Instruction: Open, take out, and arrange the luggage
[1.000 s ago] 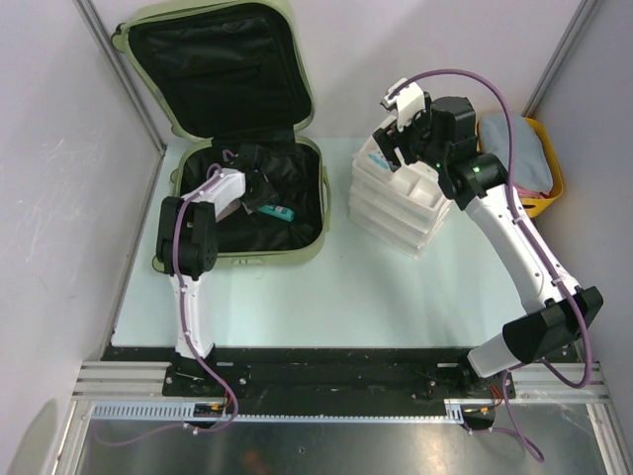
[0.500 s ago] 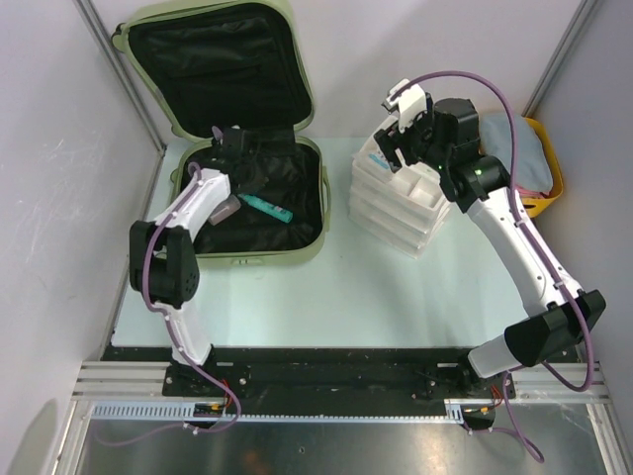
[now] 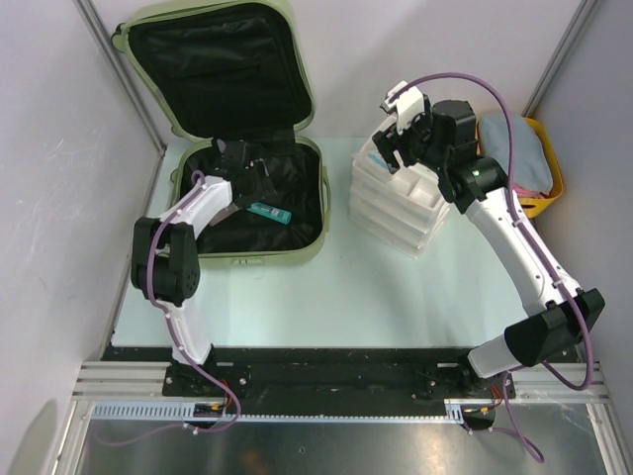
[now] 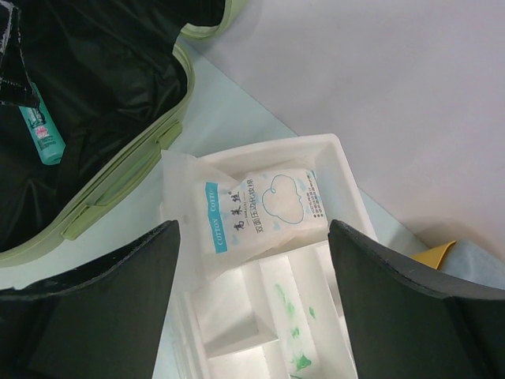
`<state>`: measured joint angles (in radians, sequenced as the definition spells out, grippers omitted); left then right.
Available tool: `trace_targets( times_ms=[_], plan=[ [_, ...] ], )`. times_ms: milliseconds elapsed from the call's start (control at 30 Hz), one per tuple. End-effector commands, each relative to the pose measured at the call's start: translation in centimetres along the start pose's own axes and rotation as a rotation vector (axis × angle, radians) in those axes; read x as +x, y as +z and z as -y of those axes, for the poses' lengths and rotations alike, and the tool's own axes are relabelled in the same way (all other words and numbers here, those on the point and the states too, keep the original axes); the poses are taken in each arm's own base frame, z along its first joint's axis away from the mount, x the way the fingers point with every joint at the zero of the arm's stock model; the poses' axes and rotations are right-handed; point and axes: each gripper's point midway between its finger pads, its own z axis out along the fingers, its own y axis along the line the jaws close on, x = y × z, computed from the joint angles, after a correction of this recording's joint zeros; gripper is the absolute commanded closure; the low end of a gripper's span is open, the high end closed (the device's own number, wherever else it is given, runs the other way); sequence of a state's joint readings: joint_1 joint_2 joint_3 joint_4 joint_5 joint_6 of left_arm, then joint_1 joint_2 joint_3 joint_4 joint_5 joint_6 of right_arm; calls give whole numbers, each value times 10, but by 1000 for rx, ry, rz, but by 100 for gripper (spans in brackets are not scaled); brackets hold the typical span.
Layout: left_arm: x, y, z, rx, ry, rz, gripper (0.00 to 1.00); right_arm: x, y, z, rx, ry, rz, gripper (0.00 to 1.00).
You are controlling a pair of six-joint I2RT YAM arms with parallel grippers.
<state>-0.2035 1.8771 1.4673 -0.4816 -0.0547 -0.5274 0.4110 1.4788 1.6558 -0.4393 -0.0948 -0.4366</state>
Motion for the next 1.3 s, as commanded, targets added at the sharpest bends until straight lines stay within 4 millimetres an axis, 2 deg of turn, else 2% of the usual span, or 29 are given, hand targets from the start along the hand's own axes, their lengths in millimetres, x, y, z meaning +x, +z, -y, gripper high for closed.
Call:
trace_targets(
  times_ms=[0,167,300,333,367,433,500,567,600,633,667,767,800,867,900,1000,1033,1067,1133,1167,1267],
  plan=[
    [-19,1,-7,-40,-97,63,27,-17,-10,4,17,10,57,19],
    [-6,29,-22,-127,-135,27,30,-18,-9,7,29,3,52,19],
    [7,40,-30,-173,-165,-17,28,-17,-9,9,37,-2,43,19],
    [5,41,-28,-174,-173,-14,27,-16,-9,10,42,-2,39,19],
    [11,50,-33,-194,-176,-31,26,-16,-8,10,41,-2,39,19],
    [8,56,-31,-197,-186,-29,26,-15,-8,9,40,0,33,19],
    [15,68,-34,-218,-187,-49,26,-15,-8,10,41,-2,33,19],
    [8,75,-29,-219,-175,-40,27,-15,-8,10,43,-6,29,19],
    [16,85,-37,-260,-156,-60,28,-16,-9,11,44,-11,28,19],
    [5,86,-31,-257,-137,-42,29,-16,-10,12,50,-12,26,20],
    [9,89,-32,-273,-123,-58,30,-15,-9,12,50,-15,21,19],
    [11,96,-32,-282,-106,-67,37,-15,-11,14,57,-18,14,19],
    [11,96,-29,-270,-105,-74,49,-15,-12,16,63,-18,13,19],
    [7,91,-22,-233,-91,-80,65,-14,-13,17,68,-21,11,20],
    [4,87,-19,-222,-90,-75,81,-15,-15,17,67,-22,13,20],
    [-17,57,0,-143,-89,-36,100,-13,-15,14,54,-19,14,19],
    [-22,48,3,-124,-94,-24,100,-14,-15,13,51,-13,19,19],
    [-39,26,13,-90,-95,24,100,-15,-14,12,45,-9,21,19],
    [-54,5,20,-61,-97,67,100,-15,-12,9,33,0,29,19],
    [-65,-12,26,-33,-97,102,100,-15,-10,8,30,9,34,20],
    [-79,-33,37,13,-77,140,100,-14,-4,4,10,39,40,20]
  ],
)
